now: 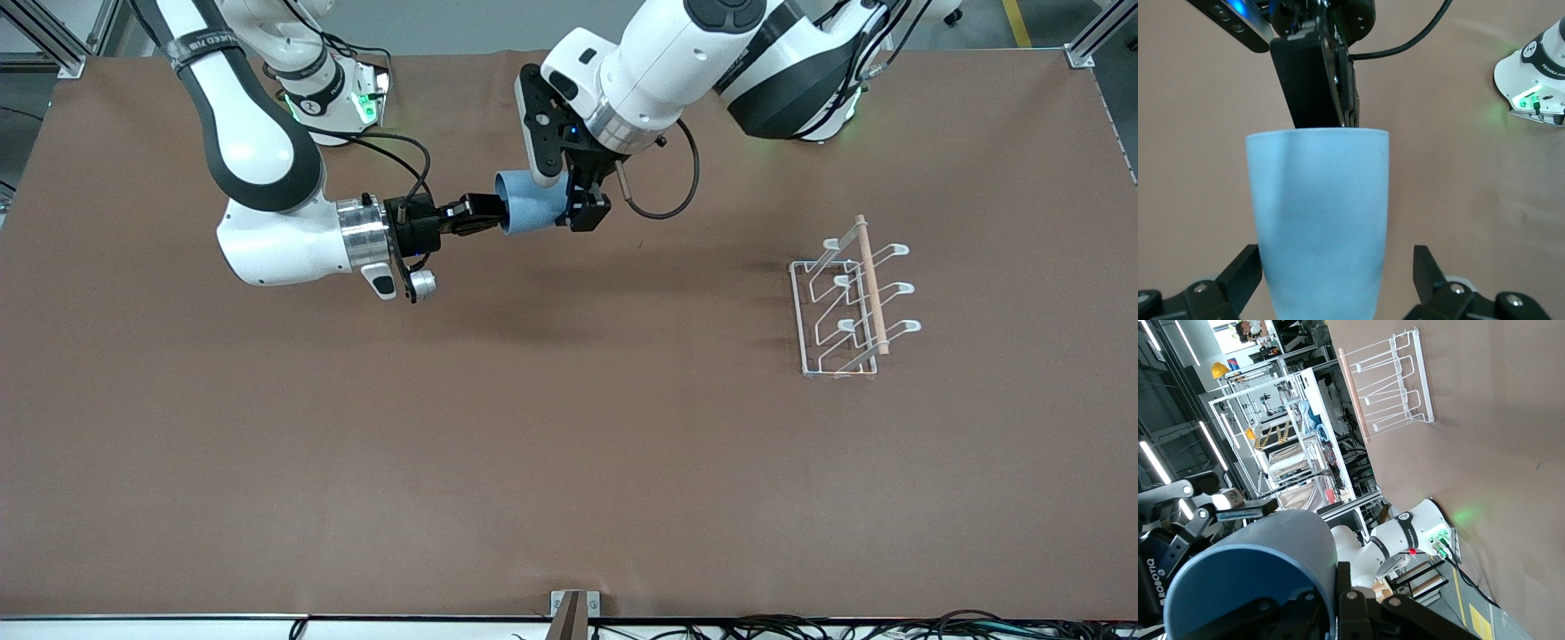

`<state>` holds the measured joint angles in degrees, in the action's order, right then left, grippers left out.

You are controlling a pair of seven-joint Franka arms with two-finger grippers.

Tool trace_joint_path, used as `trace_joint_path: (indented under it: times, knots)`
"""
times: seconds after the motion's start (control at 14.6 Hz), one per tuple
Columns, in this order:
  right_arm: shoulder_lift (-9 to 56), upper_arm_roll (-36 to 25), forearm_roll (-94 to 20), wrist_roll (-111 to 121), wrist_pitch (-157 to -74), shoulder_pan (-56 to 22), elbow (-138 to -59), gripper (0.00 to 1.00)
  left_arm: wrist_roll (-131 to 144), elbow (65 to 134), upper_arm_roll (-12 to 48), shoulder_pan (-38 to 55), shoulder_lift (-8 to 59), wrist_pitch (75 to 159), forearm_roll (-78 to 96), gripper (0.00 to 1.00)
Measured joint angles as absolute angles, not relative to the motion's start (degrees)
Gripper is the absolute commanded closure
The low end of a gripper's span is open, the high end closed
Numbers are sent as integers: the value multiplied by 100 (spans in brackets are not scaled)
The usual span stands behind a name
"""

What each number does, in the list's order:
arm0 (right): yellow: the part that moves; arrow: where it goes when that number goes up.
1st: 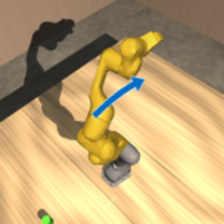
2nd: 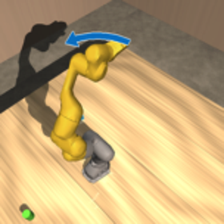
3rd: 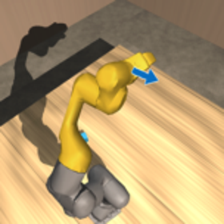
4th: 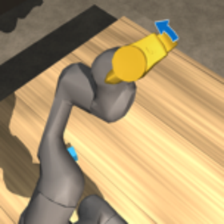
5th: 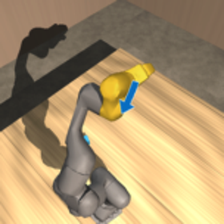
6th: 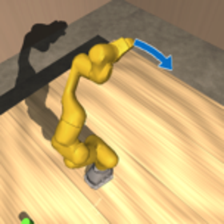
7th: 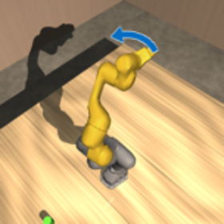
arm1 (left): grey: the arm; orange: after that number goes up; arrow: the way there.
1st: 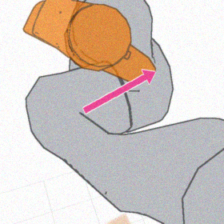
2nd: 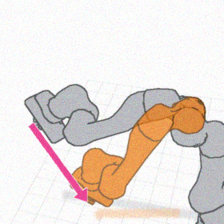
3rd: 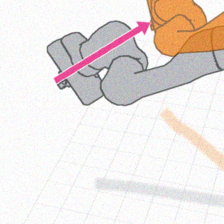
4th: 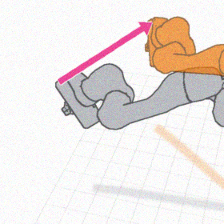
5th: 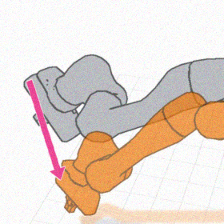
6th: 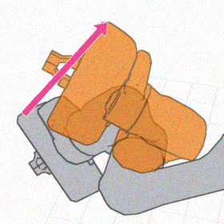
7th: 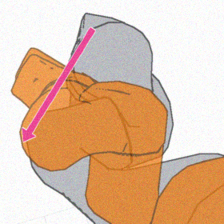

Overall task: Hang cup on cup holder
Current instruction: 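Grasp the cup's base with the left gripper, then open the right gripper and withdraw while the left gripper carries the cup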

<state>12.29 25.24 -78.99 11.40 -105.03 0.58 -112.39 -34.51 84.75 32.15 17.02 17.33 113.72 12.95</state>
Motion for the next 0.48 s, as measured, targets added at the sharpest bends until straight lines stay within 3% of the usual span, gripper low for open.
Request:
trace_joint_path:
  times: [0.21,0.27,0.34,0.41,0.48]
  knots:
    - [1229,2525,-7899,1140,-10503,57,-11240,98,-3451,8468,3215,1757,1861,11440,1293,2]
    - [1229,2525,-7899,1140,-10503,57,-11240,98,-3450,8466,3215,1769,1885,11492,1293,23]
    - [1229,2525,-7900,1140,-10506,57,-11240,98,-3448,8464,3215,1776,1902,11580,1293,58]
    - [1229,2525,-7900,1140,-10512,56,-11240,98,-3447,8464,3215,1782,1913,11666,1293,81]
    - [1229,2525,-7900,1140,-10513,56,-11240,98,-3446,8463,3215,1783,1917,11713,1293,97]
